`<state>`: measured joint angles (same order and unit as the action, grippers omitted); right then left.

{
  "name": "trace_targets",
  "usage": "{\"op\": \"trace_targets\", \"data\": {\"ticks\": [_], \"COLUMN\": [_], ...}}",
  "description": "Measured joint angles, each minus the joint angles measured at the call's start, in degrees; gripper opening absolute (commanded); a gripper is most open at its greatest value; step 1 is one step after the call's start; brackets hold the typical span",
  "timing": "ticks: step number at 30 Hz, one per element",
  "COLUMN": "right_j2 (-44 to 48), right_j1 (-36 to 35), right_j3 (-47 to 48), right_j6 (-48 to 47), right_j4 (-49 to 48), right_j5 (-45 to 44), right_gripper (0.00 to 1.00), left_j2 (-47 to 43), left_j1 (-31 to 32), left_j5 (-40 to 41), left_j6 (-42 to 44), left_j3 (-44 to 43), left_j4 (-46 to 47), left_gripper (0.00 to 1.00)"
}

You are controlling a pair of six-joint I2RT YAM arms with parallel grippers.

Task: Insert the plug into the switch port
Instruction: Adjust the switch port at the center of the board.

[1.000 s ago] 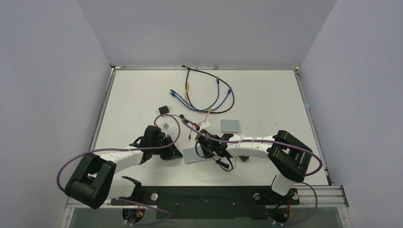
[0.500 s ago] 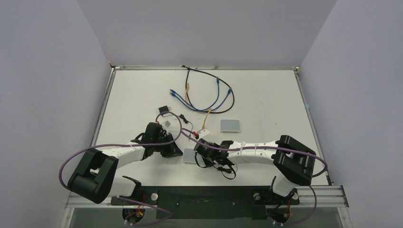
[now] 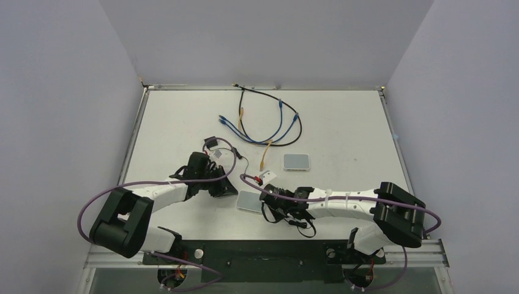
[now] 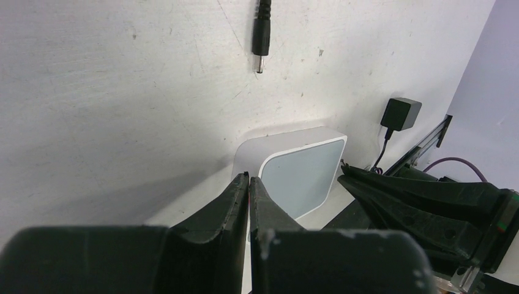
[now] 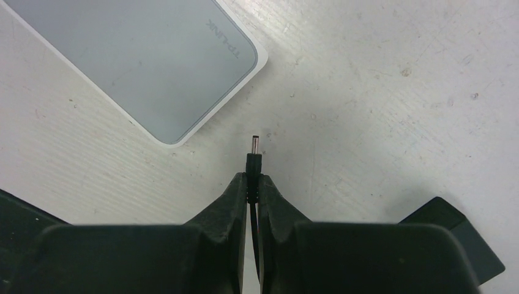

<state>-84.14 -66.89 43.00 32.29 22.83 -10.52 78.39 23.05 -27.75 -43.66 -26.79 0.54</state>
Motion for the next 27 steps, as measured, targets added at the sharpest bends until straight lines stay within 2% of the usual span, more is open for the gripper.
{"op": "trace_targets", "data": {"ticks": [14, 27], "right_j2": [0.2, -4.74], "right_j1": [4.0, 5.84], "right_j3": [-0.2, 2.47], "right_j6": [-16.7, -21.46], "right_j4": [-5.35, -5.2], "right_j5": [6.64, 13.03], "right_gripper": [0.0, 0.0], "left_j2": [-1.77, -3.65], "left_j1": [-0.28, -1.05], "left_j5": [-0.02, 0.33], "left_j6": [2.25, 2.89], "left_j3": [-0.42, -0.46], "left_j4": [-5.05, -7.76], "left_gripper": [0.03, 0.03]}}
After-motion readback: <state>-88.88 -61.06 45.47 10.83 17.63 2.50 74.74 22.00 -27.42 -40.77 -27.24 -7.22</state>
